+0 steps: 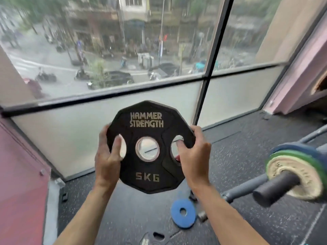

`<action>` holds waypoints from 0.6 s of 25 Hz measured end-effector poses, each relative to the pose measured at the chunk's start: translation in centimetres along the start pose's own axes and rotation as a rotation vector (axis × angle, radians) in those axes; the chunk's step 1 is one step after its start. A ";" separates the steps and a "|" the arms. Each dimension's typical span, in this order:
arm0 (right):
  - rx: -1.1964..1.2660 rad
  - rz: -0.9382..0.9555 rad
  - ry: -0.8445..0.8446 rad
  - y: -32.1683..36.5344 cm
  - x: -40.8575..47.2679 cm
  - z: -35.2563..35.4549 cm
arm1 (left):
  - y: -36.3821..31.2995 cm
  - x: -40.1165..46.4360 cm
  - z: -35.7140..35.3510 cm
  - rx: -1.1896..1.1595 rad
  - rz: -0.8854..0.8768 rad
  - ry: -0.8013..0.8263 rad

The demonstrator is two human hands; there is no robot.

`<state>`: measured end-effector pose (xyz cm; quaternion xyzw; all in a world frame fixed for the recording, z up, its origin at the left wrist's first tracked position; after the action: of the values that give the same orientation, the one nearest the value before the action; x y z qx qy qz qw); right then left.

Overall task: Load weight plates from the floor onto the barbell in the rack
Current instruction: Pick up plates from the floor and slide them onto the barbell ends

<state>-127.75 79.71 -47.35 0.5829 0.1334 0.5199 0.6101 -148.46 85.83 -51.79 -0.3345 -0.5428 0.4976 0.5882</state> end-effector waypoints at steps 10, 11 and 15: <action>-0.004 0.163 -0.218 24.5 -0.5 17.0 | -29.9 -2.8 4.6 0.112 -0.468 -0.196; -0.036 0.173 -0.214 26.2 -0.8 18.9 | -32.0 -3.5 4.7 0.095 -0.507 -0.207; -0.193 0.137 -0.214 31.8 -2.9 25.8 | -39.0 -7.1 4.3 0.025 -0.581 -0.185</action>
<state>-124.36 55.68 -14.30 0.5815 -0.0230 0.5056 0.6369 -143.41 67.55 -16.74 -0.1113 -0.6607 0.3435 0.6581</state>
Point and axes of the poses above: each hand's wrist, its own x-axis towards the middle knuckle, its own z-axis out of the back of the hand, y = z × x, the point moved 1 cm from there along x, towards the middle knuckle, and after that the axes turned 6 degrees about y, right-handed, at the moved point
